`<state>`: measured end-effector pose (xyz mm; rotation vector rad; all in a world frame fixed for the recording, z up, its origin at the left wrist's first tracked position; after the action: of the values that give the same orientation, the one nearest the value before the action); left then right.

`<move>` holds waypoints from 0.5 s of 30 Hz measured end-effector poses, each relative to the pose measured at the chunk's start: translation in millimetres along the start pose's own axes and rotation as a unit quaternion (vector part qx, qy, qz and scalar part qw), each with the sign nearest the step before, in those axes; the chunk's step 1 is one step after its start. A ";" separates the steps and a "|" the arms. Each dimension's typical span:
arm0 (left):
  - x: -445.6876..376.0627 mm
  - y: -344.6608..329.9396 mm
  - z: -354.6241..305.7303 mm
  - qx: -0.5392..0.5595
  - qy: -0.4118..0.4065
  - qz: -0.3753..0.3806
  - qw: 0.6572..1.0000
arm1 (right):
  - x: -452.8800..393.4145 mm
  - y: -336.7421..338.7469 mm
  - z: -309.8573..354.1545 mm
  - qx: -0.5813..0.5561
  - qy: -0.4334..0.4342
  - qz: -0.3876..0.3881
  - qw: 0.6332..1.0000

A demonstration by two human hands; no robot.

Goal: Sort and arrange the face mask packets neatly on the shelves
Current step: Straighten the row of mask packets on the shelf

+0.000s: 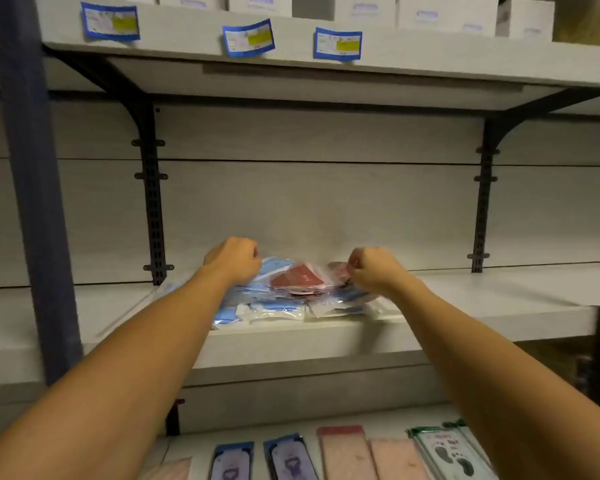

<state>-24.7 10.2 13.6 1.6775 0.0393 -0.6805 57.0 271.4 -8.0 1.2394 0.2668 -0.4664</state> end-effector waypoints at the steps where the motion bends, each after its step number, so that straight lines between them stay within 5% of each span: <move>1: -4.9 -1.6 -1.4 0.006 0.008 0.004 1.000 | -6.3 -0.8 -1.7 -0.017 0.009 0.000 1.000; 15: -28.9 -6.9 6.8 0.004 0.104 0.129 0.986 | -68.7 -23.5 19.2 -0.106 -0.028 0.106 0.988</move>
<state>-54.1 15.5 20.1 1.7178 -0.0315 -0.3098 -15.5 260.8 8.5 1.0323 0.1312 -0.2802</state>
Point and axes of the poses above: each hand's wrist, its own x-axis away from the middle knuckle, its own y-axis out of the back of the hand, z = x × y, the point moved 3 cm from there along -x, towards the middle knuckle, and after that the axes turned 8 degrees about -x, right-handed, at the moved point
